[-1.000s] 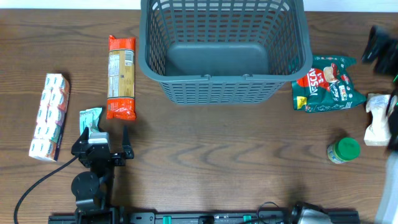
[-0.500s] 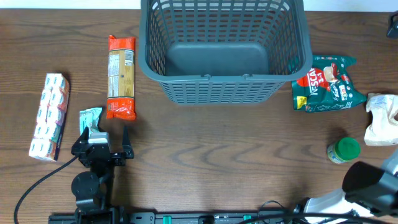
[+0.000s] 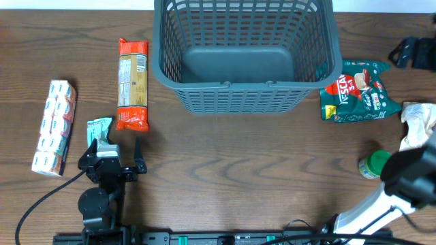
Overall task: Pack container
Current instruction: 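Move the right gripper to the green Nescafé pouch and grasp it, then carry the Nescafé pouch with the right gripper into the grey basket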
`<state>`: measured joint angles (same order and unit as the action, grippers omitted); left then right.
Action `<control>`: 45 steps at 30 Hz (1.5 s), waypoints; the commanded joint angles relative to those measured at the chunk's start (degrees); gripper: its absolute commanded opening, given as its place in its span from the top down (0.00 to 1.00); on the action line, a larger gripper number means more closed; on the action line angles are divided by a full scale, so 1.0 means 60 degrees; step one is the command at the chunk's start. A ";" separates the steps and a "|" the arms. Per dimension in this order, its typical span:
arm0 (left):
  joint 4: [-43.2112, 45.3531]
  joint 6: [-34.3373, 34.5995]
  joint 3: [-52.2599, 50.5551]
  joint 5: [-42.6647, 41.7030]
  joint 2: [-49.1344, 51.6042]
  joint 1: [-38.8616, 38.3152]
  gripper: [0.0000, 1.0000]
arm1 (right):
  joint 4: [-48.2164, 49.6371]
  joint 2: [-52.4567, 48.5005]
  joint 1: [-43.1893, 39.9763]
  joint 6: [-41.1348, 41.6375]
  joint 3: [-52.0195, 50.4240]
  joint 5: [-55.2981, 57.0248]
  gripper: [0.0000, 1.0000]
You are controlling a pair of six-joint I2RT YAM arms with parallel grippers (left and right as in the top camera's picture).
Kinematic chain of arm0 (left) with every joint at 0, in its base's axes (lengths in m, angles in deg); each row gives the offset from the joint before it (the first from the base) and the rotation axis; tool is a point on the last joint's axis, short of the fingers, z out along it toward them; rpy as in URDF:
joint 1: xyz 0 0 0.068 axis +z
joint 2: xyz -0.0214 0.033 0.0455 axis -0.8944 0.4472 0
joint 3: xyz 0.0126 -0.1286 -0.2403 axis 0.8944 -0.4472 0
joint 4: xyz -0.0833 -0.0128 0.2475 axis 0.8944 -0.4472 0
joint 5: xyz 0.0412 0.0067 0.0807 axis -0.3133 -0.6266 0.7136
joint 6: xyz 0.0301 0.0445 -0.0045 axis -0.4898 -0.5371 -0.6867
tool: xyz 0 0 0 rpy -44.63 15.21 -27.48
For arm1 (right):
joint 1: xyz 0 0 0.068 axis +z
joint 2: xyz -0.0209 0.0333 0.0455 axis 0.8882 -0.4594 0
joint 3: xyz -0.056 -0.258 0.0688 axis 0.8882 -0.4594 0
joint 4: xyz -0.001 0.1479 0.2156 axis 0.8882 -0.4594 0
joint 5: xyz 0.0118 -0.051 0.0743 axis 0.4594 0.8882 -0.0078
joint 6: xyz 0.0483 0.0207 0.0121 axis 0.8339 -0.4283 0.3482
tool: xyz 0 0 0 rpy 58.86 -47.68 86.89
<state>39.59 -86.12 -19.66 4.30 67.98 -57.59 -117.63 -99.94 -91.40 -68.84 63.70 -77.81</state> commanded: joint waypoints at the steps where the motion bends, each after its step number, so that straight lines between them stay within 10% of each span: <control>1: -0.0138 -0.0131 -0.0259 -0.0025 -0.0051 0.0033 0.01 | -0.0117 -0.0871 0.0007 -0.0492 -0.0018 -0.0131 0.01; 17: -0.0138 -0.0131 -0.0259 -0.0025 -0.0051 0.0033 0.02 | -0.0459 -0.2422 0.1432 -0.2087 -0.0025 -0.0109 0.01; 45: -0.0138 -0.0127 -0.0259 -0.0025 -0.0051 0.0033 0.01 | 0.1581 -0.2565 0.1526 -0.0091 -0.2823 0.1115 0.01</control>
<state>39.57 -86.12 -19.66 4.30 67.98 -57.59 -109.56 -114.82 -82.07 -71.48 50.80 -71.23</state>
